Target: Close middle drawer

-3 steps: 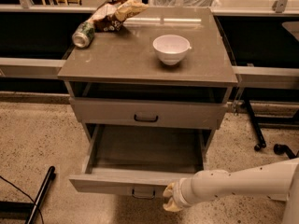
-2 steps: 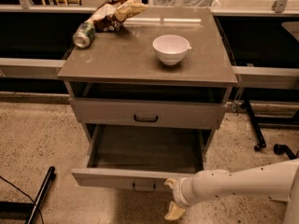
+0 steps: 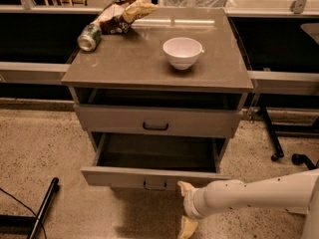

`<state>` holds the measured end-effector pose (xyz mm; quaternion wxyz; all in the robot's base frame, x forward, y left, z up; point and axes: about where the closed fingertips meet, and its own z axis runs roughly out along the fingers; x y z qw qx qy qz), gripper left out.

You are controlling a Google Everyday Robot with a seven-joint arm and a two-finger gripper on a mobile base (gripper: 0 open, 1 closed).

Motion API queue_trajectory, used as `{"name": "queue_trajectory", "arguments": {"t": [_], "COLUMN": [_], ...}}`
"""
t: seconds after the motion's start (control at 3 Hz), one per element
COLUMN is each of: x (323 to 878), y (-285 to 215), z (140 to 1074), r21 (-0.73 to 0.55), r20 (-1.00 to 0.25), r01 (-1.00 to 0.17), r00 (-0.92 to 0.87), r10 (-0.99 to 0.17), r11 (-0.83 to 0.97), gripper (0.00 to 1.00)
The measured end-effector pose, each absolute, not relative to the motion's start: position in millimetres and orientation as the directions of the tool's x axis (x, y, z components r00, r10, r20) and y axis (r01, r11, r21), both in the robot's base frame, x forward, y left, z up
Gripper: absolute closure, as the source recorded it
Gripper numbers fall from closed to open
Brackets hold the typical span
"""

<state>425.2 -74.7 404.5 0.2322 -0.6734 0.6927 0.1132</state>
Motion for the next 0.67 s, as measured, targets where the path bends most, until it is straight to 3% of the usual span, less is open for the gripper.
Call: {"name": "queue_trajectory", "arguments": {"t": [0.67], "x": [469.4], "y": [-76.3], "z": [389.2], "r21": [-0.239], "r20": [-0.509], "r01": [-0.969], "r00": [0.064], "r10": [-0.858], "r11": [0.070], "gripper": [0.49]}}
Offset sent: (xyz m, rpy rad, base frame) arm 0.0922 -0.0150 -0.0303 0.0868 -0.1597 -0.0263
